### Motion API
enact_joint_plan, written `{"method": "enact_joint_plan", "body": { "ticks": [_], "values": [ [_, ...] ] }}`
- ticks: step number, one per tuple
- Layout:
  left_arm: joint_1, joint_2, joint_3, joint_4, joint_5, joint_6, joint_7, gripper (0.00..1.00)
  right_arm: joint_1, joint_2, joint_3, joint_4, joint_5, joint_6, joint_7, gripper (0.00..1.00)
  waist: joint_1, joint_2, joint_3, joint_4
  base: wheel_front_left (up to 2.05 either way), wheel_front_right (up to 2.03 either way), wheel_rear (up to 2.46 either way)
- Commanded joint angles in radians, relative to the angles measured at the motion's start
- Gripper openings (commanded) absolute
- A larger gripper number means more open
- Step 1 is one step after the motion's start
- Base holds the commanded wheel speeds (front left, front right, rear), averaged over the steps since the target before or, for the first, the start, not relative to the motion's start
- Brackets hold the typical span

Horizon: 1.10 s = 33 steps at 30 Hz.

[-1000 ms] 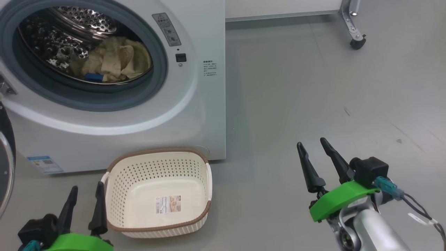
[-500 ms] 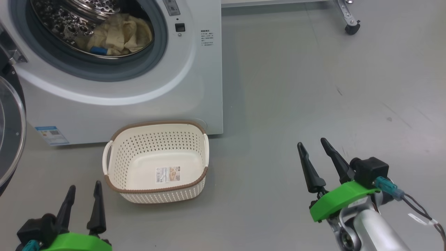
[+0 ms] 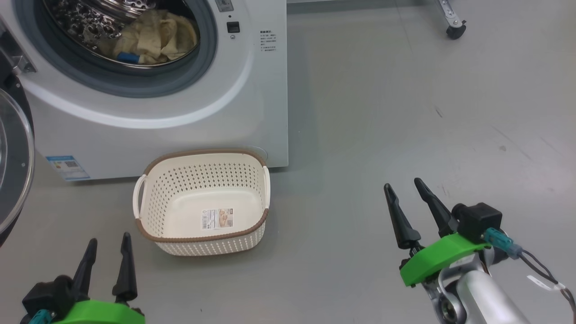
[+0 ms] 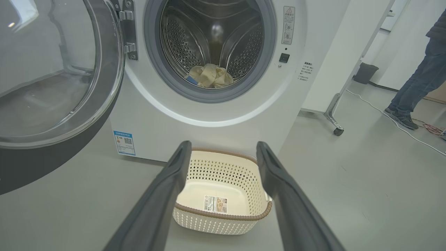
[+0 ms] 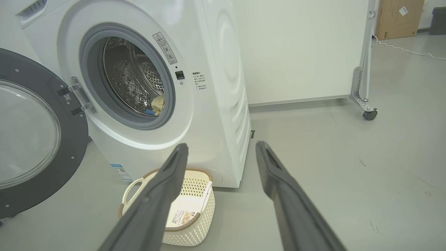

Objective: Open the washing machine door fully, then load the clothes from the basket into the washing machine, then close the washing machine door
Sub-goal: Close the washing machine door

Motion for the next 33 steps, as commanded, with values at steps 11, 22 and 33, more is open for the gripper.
{"method": "enact_joint_plan", "body": {
  "ticks": [11,22,33],
  "values": [
    [-0.047,0.018,0.031,-0.027,0.009,-0.007,-0.014,1.0,-0.031,0.0,0.017,-0.033,0.009,-0.003,-0.007,1.0,0.0,0.0,0.001,-0.005,0.0,0.0,0.0],
    [-0.048,0.017,0.012,-0.025,0.019,-0.007,-0.014,1.0,-0.023,0.0,0.024,-0.028,0.009,-0.003,-0.007,1.0,0.0,0.0,-0.005,0.023,0.0,0.0,0.0],
    [-0.055,0.001,-0.009,-0.015,0.022,-0.007,-0.014,1.0,-0.011,-0.001,0.023,-0.03,-0.002,-0.003,-0.007,1.0,0.0,0.0,0.002,0.149,0.0,0.0,0.0]
  ]
}}
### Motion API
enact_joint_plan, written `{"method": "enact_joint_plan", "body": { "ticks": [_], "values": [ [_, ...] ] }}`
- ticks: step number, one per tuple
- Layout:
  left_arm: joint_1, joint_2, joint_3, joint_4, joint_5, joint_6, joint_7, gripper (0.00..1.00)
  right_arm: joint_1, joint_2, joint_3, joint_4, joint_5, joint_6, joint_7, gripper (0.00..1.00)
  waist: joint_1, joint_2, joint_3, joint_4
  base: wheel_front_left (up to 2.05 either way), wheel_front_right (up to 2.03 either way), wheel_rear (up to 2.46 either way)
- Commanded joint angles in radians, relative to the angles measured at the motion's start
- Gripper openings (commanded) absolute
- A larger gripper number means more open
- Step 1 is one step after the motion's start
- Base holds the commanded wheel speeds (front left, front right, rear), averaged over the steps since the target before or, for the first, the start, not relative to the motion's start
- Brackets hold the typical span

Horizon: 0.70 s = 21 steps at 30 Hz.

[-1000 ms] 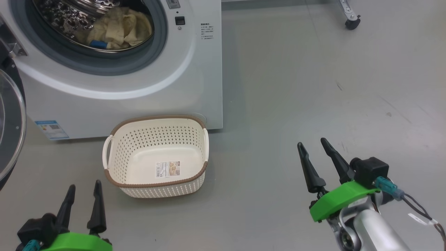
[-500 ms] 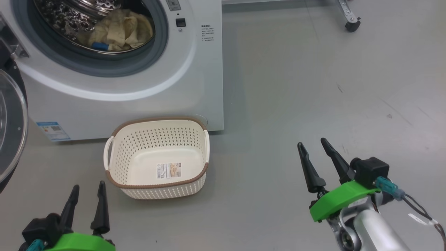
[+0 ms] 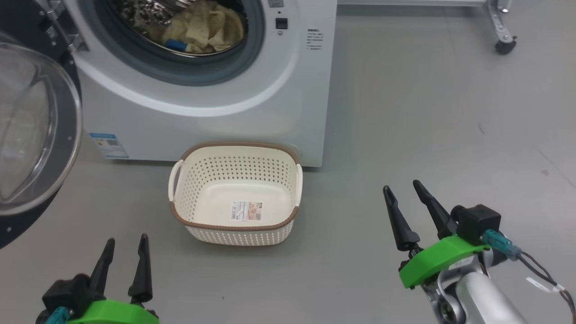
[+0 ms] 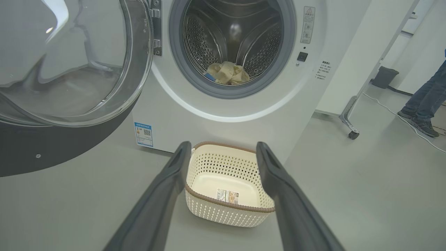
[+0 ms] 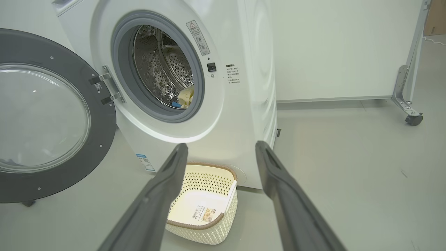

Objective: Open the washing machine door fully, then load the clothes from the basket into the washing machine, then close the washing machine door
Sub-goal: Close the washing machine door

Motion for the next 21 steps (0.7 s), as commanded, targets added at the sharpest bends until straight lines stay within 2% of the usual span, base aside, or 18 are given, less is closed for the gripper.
{"method": "enact_joint_plan", "body": {
  "ticks": [1,11,21],
  "values": [
    [-0.047,0.012,0.032,-0.023,0.012,-0.006,-0.014,1.0,-0.015,-0.001,0.017,-0.033,-0.009,-0.003,-0.007,1.0,0.0,0.0,-0.001,0.055,0.0,0.0,0.0],
    [-0.031,0.031,0.033,-0.018,0.01,-0.006,-0.014,1.0,-0.012,0.0,0.035,-0.038,0.005,-0.003,-0.007,1.0,0.0,0.0,-0.014,0.23,0.0,0.0,0.0],
    [-0.009,0.049,0.046,-0.033,0.007,0.004,-0.013,1.0,0.003,0.0,0.064,-0.054,0.049,-0.003,-0.007,1.0,0.0,0.0,-0.042,0.361,0.0,0.0,0.0]
  ]
}}
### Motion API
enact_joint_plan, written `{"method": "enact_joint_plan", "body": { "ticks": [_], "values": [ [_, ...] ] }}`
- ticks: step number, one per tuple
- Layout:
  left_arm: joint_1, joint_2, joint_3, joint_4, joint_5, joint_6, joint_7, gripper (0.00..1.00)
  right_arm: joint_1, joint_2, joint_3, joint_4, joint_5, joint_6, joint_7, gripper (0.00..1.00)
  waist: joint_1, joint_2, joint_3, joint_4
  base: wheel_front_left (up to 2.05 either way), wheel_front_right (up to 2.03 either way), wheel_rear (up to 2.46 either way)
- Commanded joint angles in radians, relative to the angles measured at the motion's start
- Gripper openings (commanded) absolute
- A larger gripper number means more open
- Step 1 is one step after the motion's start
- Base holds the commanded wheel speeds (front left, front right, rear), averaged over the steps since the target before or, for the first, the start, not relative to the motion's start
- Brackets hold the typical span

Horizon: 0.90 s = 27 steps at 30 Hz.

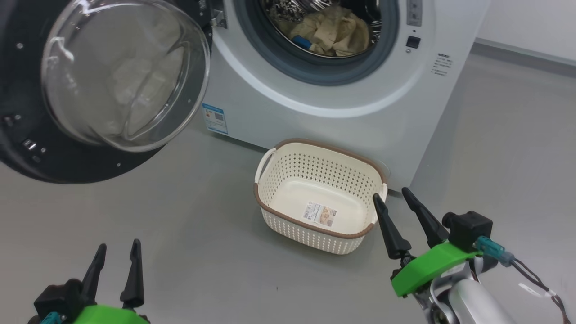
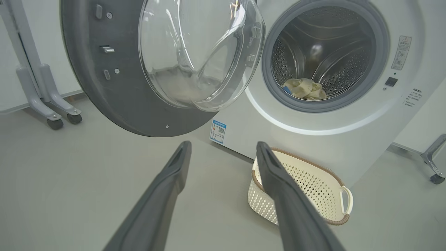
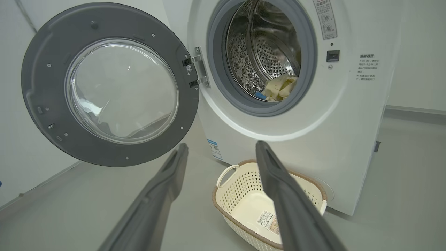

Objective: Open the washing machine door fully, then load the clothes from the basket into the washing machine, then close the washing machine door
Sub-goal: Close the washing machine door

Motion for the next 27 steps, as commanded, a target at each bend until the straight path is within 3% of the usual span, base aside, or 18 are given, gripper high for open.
{"method": "enact_joint_plan", "body": {
  "ticks": [1,10,27],
  "values": [
    [-0.024,0.031,0.043,-0.038,0.0,0.007,-0.012,1.0,-0.014,0.0,0.021,-0.034,0.008,-0.003,-0.007,1.0,0.0,0.0,-0.019,0.041,0.0,0.0,0.0],
    [0.003,0.046,0.049,-0.066,-0.011,0.021,0.006,1.0,0.002,0.0,0.038,-0.03,0.03,-0.003,-0.007,1.0,0.0,0.0,-0.06,0.122,0.0,0.0,0.0],
    [0.059,0.05,0.084,-0.137,-0.036,0.056,-0.001,1.0,-0.05,0.0,0.091,-0.003,0.041,-0.003,-0.007,1.0,0.0,0.0,-0.038,0.147,0.0,0.0,0.0]
  ]
}}
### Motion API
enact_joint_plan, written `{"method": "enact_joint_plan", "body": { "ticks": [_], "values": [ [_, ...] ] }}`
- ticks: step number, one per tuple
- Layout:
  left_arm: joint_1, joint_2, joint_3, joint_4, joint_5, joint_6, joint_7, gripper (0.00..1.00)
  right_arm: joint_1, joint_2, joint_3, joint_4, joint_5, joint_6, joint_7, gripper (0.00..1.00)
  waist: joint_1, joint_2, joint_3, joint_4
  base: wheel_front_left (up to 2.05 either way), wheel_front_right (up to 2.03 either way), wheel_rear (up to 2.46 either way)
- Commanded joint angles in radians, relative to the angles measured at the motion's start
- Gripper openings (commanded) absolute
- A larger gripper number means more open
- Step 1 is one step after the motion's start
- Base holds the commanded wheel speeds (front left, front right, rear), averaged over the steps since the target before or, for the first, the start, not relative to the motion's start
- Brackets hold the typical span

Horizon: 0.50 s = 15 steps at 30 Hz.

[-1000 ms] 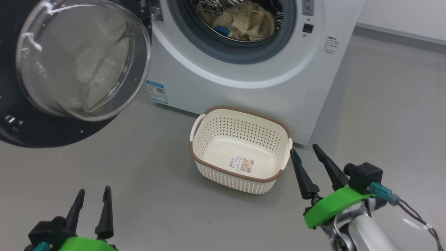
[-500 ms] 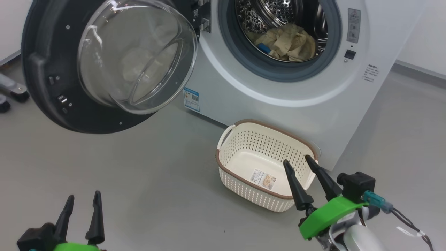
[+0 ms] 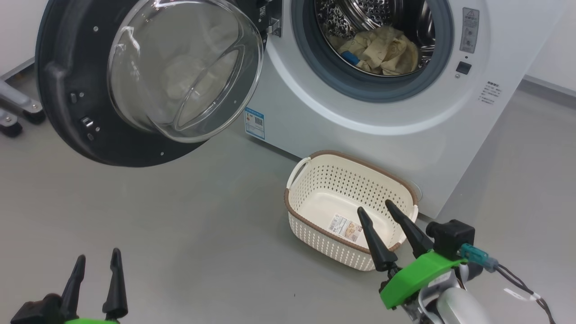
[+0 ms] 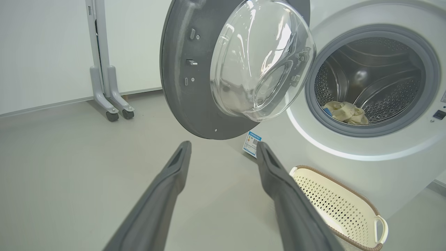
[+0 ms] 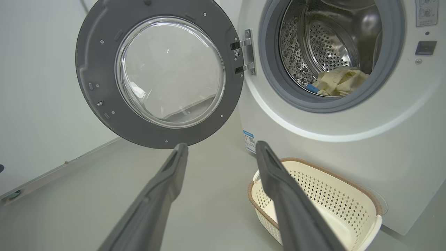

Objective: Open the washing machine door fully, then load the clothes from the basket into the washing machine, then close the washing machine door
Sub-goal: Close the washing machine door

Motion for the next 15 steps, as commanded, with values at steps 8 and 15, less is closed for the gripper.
{"method": "enact_joint_plan", "body": {
  "ticks": [8,15],
  "values": [
    [-0.027,0.027,0.028,-0.042,-0.004,0.008,-0.002,1.0,-0.044,0.0,0.006,-0.028,0.001,-0.003,-0.007,1.0,0.0,0.0,-0.004,-0.007,0.0,0.0,0.0],
    [-0.033,0.029,0.014,-0.039,-0.003,0.009,0.003,1.0,-0.036,0.0,-0.002,-0.03,-0.003,-0.003,-0.007,1.0,0.0,0.0,-0.003,-0.009,0.0,0.0,0.0]
  ]
}}
